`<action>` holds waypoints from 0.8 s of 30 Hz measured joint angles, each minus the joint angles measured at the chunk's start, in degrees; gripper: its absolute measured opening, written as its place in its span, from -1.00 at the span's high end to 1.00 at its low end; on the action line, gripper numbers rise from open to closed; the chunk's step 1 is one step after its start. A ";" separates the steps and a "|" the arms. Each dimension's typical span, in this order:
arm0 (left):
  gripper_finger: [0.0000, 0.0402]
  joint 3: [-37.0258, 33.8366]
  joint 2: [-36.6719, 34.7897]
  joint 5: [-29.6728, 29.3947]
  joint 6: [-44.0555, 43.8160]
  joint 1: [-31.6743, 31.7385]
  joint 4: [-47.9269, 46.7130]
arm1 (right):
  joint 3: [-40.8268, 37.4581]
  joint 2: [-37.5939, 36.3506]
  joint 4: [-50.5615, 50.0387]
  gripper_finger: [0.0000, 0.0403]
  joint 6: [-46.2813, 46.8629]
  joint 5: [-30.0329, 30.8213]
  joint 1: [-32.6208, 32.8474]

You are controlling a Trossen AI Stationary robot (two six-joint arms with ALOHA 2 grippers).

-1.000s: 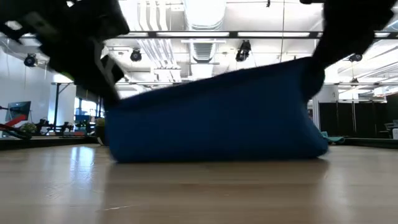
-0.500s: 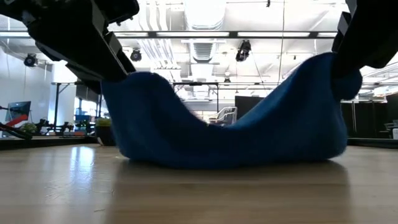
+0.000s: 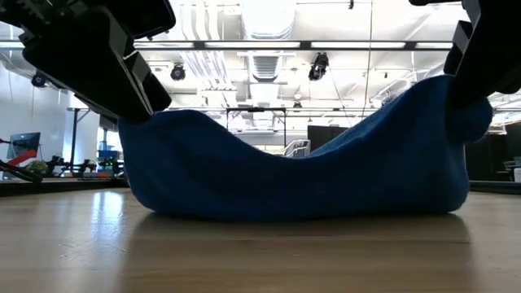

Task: Fold microfiber towels
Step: Fold the bottom blue towel

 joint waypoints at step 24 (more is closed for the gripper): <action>1.00 -8.20 -9.49 -11.34 -7.48 4.37 -2.13 | -8.52 -7.28 0.54 0.96 1.58 -0.02 -6.39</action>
